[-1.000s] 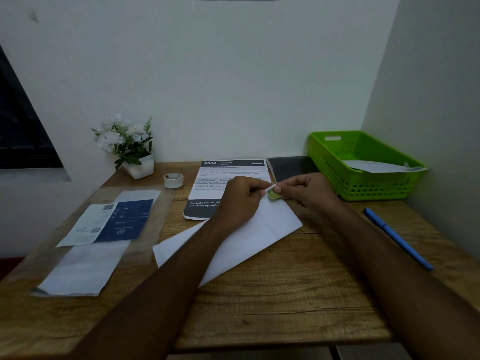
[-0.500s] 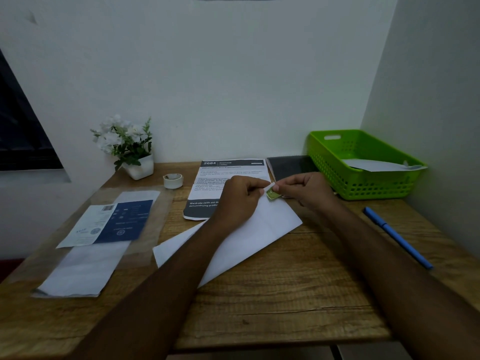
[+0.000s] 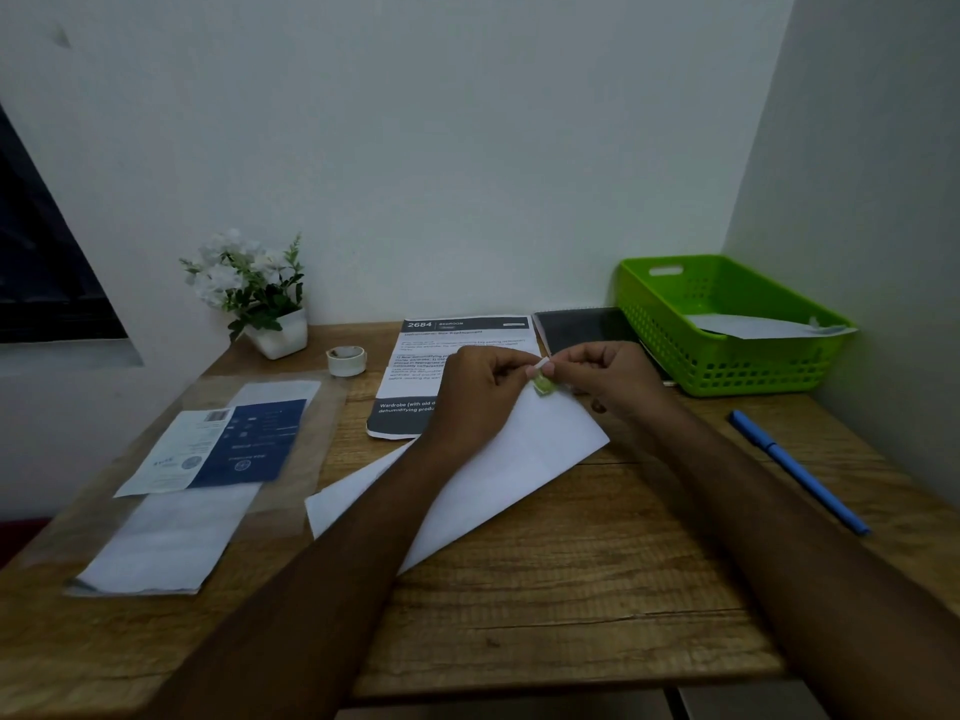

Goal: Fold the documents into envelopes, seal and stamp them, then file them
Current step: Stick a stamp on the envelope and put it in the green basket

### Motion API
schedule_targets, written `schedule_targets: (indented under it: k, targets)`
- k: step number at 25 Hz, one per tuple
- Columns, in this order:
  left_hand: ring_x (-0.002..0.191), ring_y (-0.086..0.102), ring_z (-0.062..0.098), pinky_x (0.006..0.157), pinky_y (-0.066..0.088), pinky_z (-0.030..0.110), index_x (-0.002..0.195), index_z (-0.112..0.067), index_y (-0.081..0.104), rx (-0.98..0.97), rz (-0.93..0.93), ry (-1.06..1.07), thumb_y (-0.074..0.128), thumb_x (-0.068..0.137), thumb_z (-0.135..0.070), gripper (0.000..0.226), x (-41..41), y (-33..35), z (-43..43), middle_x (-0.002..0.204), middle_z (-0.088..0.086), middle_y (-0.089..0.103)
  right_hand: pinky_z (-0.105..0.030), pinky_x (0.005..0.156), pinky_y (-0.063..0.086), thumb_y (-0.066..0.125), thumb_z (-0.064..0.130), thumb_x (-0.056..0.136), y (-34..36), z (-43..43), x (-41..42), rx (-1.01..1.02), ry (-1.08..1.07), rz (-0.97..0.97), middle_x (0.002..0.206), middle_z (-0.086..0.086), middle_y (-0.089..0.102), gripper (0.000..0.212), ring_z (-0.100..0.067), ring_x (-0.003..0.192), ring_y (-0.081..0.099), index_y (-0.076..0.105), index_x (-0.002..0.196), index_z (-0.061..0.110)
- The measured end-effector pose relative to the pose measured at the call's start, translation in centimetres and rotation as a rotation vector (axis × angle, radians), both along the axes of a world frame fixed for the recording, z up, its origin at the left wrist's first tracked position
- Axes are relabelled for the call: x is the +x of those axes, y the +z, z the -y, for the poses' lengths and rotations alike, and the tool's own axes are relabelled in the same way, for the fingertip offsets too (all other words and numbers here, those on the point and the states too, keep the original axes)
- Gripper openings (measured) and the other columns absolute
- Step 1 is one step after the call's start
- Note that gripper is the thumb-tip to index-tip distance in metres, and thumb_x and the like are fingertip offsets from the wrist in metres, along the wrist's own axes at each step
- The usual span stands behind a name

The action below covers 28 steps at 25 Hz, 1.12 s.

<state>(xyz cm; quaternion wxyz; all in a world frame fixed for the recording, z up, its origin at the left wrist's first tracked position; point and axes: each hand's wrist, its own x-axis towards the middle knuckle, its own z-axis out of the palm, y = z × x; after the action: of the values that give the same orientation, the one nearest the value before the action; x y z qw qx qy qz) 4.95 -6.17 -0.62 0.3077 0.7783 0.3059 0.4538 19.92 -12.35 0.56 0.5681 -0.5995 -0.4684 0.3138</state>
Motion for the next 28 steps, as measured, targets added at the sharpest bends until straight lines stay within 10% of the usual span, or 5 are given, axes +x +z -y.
schedule_targets:
  k: [7, 13, 28]
  targets:
    - [0.093, 0.066, 0.017, 0.087, 0.053, 0.036, 0.1, -0.008, 0.073, 0.007, 0.002, 0.016, 0.06, 0.087, -0.004, 0.019, -0.09, 0.0, -0.42, 0.099, 0.008, 0.072, -0.034, 0.069, 0.053, 0.071, 0.032, 0.082, -0.52, -0.19, 0.32, -0.104, 0.093, 0.015, 0.087, -0.01, 0.075, 0.027, -0.021, 0.075, 0.069, 0.076, 0.092, 0.007]
    - [0.09, 0.066, 0.016, 0.083, 0.055, 0.034, 0.1, -0.008, 0.073, -0.069, 0.026, 0.02, 0.061, 0.089, -0.015, 0.018, -0.09, -0.1, -0.08, 0.097, 0.008, 0.072, -0.018, 0.049, 0.048, 0.071, 0.015, 0.083, -0.27, 0.28, -0.3, 0.008, 0.118, 0.027, 0.072, -0.005, 0.073, 0.018, -0.006, 0.057, 0.066, 0.073, 0.087, -0.003]
    - [0.086, 0.066, 0.012, 0.077, 0.052, 0.023, 0.101, -0.009, 0.072, 0.112, -0.003, 0.067, 0.063, 0.087, -0.01, 0.017, -0.25, -0.31, -0.8, 0.093, 0.006, 0.073, -0.02, 0.056, 0.049, 0.062, 0.008, 0.089, -0.44, -0.16, 0.56, -0.026, 0.26, 0.22, 0.085, -0.003, 0.073, 0.014, -0.007, 0.068, 0.065, 0.072, 0.1, 0.009]
